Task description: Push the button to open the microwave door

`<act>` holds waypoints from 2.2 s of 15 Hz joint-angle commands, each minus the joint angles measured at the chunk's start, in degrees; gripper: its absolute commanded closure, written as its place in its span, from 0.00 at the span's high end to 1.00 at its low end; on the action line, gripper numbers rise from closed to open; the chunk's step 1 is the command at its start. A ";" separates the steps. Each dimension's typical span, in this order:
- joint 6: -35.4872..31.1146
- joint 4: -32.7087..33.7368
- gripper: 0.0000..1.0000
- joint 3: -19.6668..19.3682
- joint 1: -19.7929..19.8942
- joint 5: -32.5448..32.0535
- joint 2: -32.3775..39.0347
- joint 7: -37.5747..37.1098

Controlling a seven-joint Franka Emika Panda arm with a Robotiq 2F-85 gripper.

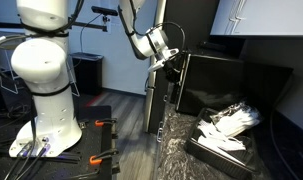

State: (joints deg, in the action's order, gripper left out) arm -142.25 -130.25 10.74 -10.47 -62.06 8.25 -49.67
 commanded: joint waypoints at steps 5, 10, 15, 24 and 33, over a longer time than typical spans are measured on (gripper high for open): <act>1.93 2.03 0.00 -0.50 -1.29 -0.96 1.15 0.28; 2.00 3.16 0.00 -0.54 -1.83 -1.37 2.17 0.22; 2.03 3.12 0.00 -0.76 -1.78 -1.13 2.48 0.11; 3.13 2.12 0.00 -0.59 -2.19 -1.25 1.47 -1.03; 4.88 3.73 0.00 -1.82 -1.54 -4.55 3.03 -0.59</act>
State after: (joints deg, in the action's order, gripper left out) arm -140.04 -128.66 10.64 -11.86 -63.49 9.94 -49.72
